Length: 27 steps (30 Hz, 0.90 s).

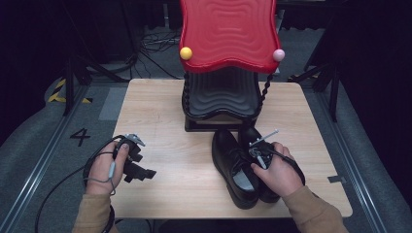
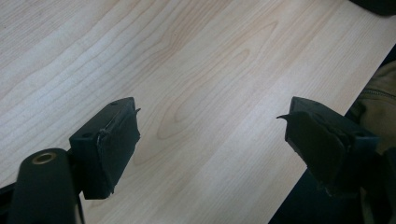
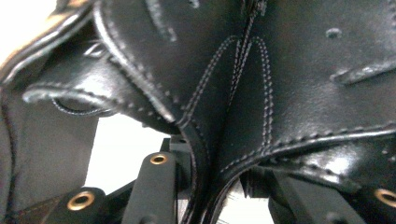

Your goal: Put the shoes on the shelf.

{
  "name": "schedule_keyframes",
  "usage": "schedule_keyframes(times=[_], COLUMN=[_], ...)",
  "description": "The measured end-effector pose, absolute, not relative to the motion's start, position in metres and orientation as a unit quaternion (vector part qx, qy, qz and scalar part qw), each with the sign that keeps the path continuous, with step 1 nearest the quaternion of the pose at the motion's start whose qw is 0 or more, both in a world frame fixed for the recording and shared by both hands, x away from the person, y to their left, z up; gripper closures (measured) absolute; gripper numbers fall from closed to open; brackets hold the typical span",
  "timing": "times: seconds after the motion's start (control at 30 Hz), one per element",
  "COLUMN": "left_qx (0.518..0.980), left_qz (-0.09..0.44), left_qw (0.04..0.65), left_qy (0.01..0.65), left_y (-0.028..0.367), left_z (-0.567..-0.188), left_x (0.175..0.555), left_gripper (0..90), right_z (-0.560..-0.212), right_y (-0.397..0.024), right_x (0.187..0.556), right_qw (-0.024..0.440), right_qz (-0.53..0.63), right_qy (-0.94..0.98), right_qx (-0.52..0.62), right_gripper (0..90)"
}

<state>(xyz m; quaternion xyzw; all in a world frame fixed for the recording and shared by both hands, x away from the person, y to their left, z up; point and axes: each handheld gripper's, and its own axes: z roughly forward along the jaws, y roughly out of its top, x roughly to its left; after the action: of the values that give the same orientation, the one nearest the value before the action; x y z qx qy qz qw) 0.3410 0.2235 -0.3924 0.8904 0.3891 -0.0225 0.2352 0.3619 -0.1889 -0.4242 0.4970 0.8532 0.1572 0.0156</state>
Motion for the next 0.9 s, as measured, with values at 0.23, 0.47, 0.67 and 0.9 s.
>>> schedule_keyframes(times=[0.23,0.47,0.67,0.9], left_qx=[0.890,0.889,0.888,0.890], left_qz=[-0.029,-0.031,-0.033,-0.028], left_qw=[0.240,0.250,0.262,0.270], left_qy=[0.386,0.383,0.376,0.366], left_y=[0.227,0.232,0.232,0.228], left_z=[-0.397,-0.396,-0.393,-0.387], left_x=[0.347,0.347,0.347,0.346], left_gripper=[18.1,18.1,18.1,18.2], right_z=[-0.425,-0.423,-0.423,-0.422], right_y=[-0.193,-0.186,-0.184,-0.189], right_x=[0.368,0.376,0.378,0.381], right_qw=[-0.014,-0.027,-0.033,-0.053], right_qz=[0.138,0.095,0.083,0.083], right_qy=[0.873,0.842,0.833,0.807], right_qx=[0.467,0.531,0.547,0.582], right_gripper=[72.3,76.4,78.6,81.3])
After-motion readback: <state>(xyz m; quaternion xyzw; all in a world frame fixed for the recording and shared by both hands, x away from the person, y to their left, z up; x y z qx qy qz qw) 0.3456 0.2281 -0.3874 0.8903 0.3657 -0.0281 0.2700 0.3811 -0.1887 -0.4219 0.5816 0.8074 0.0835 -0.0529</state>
